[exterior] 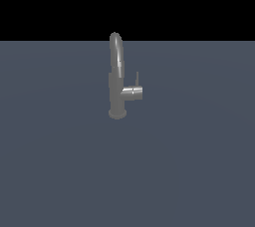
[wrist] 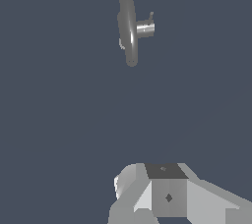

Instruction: Turn on the faucet by rotating a designated handle.

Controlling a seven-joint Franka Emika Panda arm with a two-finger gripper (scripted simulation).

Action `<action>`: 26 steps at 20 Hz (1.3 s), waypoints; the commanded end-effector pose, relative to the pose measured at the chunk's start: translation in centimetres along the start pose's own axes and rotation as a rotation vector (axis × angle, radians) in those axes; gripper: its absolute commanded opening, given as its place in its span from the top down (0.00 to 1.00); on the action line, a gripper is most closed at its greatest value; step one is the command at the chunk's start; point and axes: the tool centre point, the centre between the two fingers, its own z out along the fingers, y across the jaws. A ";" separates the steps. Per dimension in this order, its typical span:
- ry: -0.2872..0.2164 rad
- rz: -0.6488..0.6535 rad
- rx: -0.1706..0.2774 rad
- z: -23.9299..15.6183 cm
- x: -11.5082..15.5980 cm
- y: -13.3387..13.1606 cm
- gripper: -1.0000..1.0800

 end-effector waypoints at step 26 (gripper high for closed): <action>-0.198 0.184 0.168 1.5 8.3 -0.3 1.00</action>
